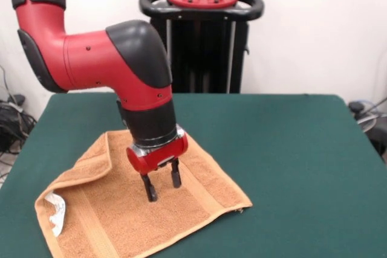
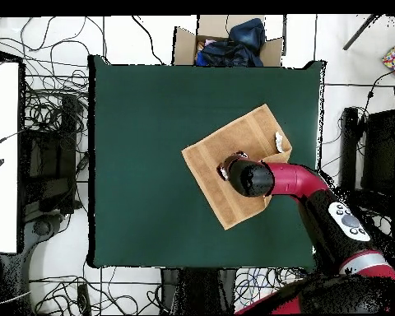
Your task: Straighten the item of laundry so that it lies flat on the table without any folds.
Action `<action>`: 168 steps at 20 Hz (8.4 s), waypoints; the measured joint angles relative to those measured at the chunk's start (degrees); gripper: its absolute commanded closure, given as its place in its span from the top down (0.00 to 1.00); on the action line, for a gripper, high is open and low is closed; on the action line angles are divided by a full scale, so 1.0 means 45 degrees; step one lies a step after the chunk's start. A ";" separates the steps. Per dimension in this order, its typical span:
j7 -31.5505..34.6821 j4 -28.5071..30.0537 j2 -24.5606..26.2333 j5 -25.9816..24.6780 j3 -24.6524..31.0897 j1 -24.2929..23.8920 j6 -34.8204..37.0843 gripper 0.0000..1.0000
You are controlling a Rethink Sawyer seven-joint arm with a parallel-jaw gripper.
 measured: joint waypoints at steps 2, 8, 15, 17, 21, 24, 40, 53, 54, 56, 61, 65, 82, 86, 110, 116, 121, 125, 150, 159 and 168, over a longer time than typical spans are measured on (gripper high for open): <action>0.0000 -0.0050 0.0062 0.0087 0.0136 -0.0141 0.0196 1.00; 0.0000 -0.0245 0.0120 0.0131 0.0349 -0.0253 0.0767 1.00; 0.0000 -0.0370 0.0154 0.0113 0.0479 -0.0492 0.1056 1.00; 0.0000 -0.0411 0.0153 0.0110 0.0479 -0.0628 0.1053 1.00; 0.0000 -0.0433 0.0126 0.0105 0.0475 -0.0816 0.1053 1.00; 0.0000 -0.0437 -0.0010 0.0089 0.0466 -0.0993 0.1061 1.00; 0.0000 -0.0470 -0.0689 0.0047 0.0459 -0.1047 0.1342 1.00; 0.0000 -0.0470 -0.1231 0.0005 0.0437 -0.1048 0.1342 1.00; 0.0000 -0.0470 -0.1260 0.0003 0.0437 -0.1048 0.1342 1.00; 0.0000 -0.0470 -0.1280 0.0003 0.0437 -0.1048 0.1342 1.00; 0.0000 -0.0469 -0.1305 -0.0012 0.0437 -0.1047 0.1342 1.00; 0.0000 -0.0451 -0.1339 -0.0042 0.0413 -0.1036 0.1342 1.00; 0.0133 0.1146 -0.1227 0.0210 -0.1639 0.2389 -0.1799 1.00; 0.0271 0.1565 -0.1234 0.0499 -0.2029 0.3045 -0.2487 1.00; 0.0743 0.1967 -0.0608 0.2130 -0.3343 0.3986 -0.4058 1.00; 0.0743 0.1891 -0.0585 0.2578 -0.3562 0.4101 -0.4217 0.00; 0.0743 0.1892 -0.0590 0.2886 -0.3749 0.4288 -0.4243 0.00; 0.0743 0.1893 -0.0588 0.2974 -0.3818 0.4350 -0.4276 0.00; 0.2175 0.4637 -0.0585 0.4718 -0.5209 0.6149 -0.8306 0.00; 0.2417 0.5975 -0.0593 0.4815 -0.5209 0.6468 -0.8314 1.00; 0.2417 0.5806 -0.0708 0.4858 -0.5226 0.6315 -0.7785 1.00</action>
